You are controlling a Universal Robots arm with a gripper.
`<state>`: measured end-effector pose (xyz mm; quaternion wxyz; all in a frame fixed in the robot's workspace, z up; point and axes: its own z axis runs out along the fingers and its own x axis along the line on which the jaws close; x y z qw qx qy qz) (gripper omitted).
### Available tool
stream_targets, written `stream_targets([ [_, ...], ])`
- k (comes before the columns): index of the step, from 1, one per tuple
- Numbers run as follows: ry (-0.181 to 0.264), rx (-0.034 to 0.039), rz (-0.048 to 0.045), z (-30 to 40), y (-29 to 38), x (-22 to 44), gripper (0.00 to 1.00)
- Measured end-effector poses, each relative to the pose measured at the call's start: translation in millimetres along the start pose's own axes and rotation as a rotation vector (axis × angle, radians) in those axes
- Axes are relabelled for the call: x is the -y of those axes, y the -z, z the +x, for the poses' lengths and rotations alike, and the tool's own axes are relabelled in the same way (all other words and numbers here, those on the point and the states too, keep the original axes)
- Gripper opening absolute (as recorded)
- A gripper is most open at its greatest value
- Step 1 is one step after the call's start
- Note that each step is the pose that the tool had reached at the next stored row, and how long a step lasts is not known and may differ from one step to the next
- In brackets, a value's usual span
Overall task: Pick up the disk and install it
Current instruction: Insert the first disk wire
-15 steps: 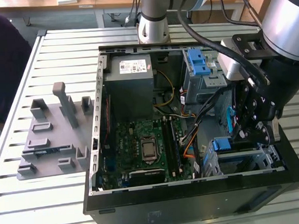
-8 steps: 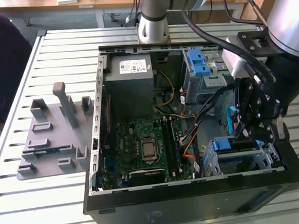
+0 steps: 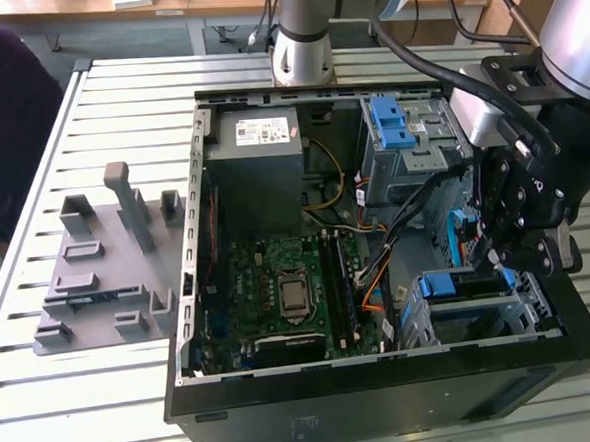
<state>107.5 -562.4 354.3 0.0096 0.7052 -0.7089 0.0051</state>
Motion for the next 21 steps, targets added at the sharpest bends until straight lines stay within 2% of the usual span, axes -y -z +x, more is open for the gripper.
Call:
stream_targets([
  [7, 0.000, -0.0001, 0.0000, -0.1, 0.1, 0.5, 0.11],
  [12, 0.000, 0.0000, 0.0000, -1.3, 0.1, 6.6, 0.11],
  [16, -0.002, 0.0000, -0.0002, -5.3, 0.2, 9.1, 0.11],
  [17, -0.005, -0.0001, -0.0004, -6.3, 0.2, 9.2, 0.17],
  [18, -0.008, 0.0000, -0.0008, -7.2, 0.2, 9.3, 0.17],
  [19, -0.010, 0.0000, -0.0012, -8.2, 0.3, 9.5, 0.23],
  [20, -0.013, -0.0001, -0.0017, -9.3, 0.4, 9.5, 0.23],
  [21, -0.015, 0.0000, -0.0020, -10.3, 0.4, 9.5, 0.30],
])
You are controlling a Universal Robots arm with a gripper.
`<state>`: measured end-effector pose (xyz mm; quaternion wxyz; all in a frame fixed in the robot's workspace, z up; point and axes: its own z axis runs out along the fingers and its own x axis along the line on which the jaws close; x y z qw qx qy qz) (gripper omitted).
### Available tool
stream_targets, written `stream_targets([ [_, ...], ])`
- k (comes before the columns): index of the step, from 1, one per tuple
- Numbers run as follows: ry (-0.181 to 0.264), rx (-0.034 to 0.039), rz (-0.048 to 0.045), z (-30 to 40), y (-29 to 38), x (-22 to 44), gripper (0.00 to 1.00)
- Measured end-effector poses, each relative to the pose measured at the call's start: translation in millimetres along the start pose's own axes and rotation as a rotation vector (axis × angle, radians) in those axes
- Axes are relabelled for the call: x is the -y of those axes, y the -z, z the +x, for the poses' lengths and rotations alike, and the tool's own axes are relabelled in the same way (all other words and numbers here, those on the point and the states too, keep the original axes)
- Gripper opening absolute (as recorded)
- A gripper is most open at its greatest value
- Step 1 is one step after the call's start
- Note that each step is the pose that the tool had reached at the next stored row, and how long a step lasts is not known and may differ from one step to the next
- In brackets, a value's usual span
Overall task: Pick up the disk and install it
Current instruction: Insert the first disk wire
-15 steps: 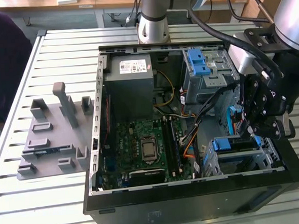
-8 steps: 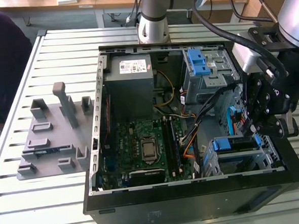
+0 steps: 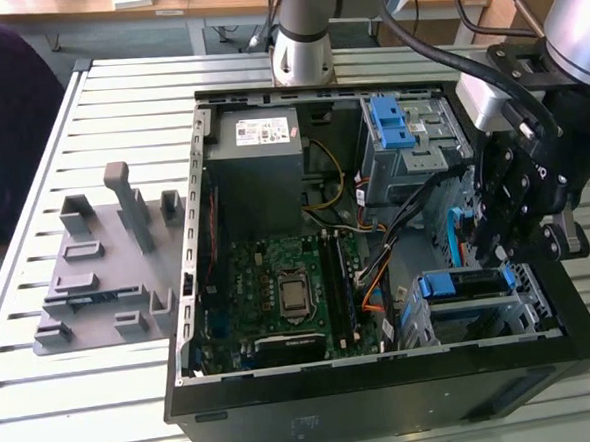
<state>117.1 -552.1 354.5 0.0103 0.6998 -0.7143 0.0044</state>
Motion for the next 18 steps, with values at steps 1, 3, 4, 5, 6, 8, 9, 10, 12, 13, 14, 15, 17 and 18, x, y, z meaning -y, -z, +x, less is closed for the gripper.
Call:
stream_targets([
  [1, -0.003, 0.0001, -0.0003, -1.0, 0.0, 0.0, 0.30],
  [3, -0.006, 0.0000, -0.0013, -2.0, 0.1, 0.4, 0.30],
  [4, -0.007, 0.0000, -0.0018, -2.4, 0.1, 1.1, 0.30],
  [5, -0.007, -0.0001, -0.0018, -2.4, 0.0, 2.3, 0.30],
  [6, -0.007, 0.0001, -0.0019, -2.5, -0.2, 3.5, 0.30],
  [8, -0.007, 0.0001, -0.0019, -2.6, -0.6, 4.5, 0.30],
  [9, -0.007, 0.0005, -0.0020, -2.6, -1.0, 4.5, 0.30],
  [10, -0.007, 0.0013, -0.0020, -2.6, -1.6, 4.5, 0.30],
  [12, -0.007, 0.0022, -0.0020, -2.6, -2.5, 4.6, 0.30],
  [13, -0.007, 0.0030, -0.0019, -2.6, -3.1, 4.6, 0.30],
  [14, -0.007, 0.0039, -0.0019, -2.6, -3.7, 4.6, 0.30],
  [15, -0.007, 0.0051, -0.0019, -2.6, -4.3, 4.6, 0.30],
  [17, -0.007, 0.0086, -0.0019, -2.6, -5.4, 4.6, 0.30],
  [18, -0.007, 0.0111, -0.0019, -2.7, -5.9, 4.6, 0.30],
])
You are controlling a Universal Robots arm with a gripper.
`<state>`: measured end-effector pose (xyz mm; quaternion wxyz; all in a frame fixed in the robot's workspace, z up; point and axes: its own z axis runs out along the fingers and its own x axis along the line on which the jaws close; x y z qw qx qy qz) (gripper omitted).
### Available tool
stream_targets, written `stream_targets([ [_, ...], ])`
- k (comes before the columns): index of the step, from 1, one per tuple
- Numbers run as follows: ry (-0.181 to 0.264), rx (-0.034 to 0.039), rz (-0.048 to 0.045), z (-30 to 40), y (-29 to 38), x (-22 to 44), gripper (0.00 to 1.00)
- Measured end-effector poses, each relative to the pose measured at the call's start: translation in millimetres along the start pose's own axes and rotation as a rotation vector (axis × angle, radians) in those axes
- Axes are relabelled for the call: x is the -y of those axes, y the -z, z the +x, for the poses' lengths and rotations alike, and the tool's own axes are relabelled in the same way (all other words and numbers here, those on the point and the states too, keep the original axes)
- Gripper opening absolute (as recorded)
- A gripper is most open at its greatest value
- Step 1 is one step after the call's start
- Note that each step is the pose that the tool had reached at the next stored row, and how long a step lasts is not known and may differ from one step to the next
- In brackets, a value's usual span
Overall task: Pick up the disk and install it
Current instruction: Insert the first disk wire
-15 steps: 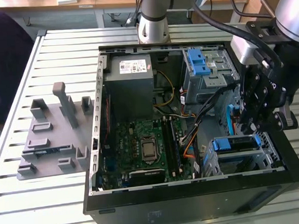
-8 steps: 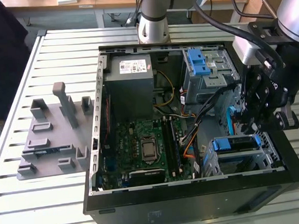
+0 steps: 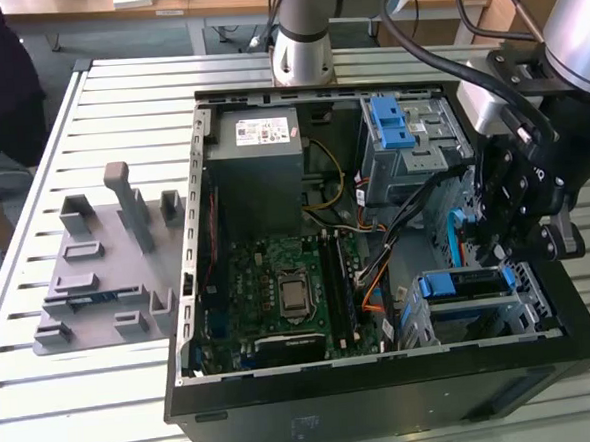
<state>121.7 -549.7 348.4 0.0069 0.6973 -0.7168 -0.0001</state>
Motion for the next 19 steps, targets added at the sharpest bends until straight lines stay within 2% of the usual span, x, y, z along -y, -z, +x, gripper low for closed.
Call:
stream_targets([
  [1, 0.000, 0.0027, 0.0000, 0.0, -0.4, 0.0, 0.28],
  [2, 0.000, 0.0056, -0.0002, 0.0, -0.8, 0.0, 0.22],
  [3, 0.000, 0.0084, -0.0002, 0.0, -1.1, 0.1, 0.22],
  [4, 0.000, 0.0110, -0.0003, 0.0, -1.2, 0.1, 0.16],
  [7, 0.000, 0.0154, -0.0004, -0.1, -1.3, 0.1, 0.16],
  [11, 0.000, 0.0157, -0.0004, 1.4, -1.6, 0.1, 0.16],
  [16, -0.002, 0.0158, -0.0008, 8.5, -3.5, 0.3, 0.16],
  [19, -0.004, 0.0155, -0.0054, 8.5, -5.5, 0.9, 0.16],
])
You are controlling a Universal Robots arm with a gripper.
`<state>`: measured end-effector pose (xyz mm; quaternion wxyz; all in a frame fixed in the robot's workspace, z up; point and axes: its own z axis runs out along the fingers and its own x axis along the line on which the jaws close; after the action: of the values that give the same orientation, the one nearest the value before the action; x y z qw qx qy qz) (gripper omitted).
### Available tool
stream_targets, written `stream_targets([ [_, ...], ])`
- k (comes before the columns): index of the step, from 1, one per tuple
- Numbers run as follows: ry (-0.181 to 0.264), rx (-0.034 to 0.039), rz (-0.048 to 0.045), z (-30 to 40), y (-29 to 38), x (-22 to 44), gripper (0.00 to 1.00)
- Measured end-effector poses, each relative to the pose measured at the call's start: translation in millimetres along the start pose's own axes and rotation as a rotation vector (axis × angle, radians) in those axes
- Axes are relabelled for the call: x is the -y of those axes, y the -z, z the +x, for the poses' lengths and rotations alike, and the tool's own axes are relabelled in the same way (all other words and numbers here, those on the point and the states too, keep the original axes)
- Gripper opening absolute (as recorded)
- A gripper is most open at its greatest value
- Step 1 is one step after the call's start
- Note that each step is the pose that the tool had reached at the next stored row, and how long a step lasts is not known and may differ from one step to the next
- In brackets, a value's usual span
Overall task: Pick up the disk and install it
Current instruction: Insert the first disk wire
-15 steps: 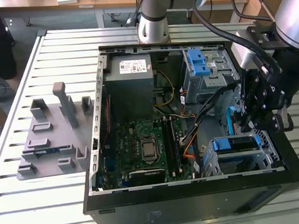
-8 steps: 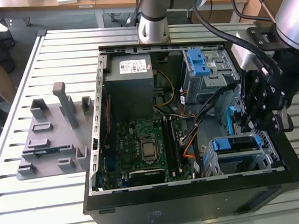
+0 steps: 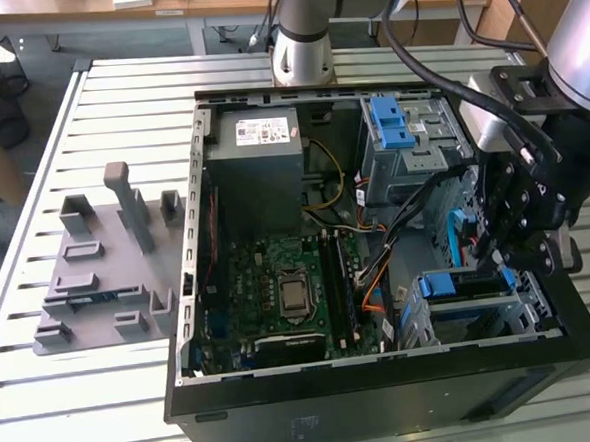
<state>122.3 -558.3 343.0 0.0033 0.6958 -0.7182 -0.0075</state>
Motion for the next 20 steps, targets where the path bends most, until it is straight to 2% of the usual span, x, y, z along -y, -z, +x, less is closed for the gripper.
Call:
stream_targets([
  [3, -0.005, -0.0005, -0.0091, 0.1, -1.5, 1.0, 0.16],
  [20, -0.009, -0.0002, -0.0091, 1.3, -6.7, 2.4, 0.16],
])
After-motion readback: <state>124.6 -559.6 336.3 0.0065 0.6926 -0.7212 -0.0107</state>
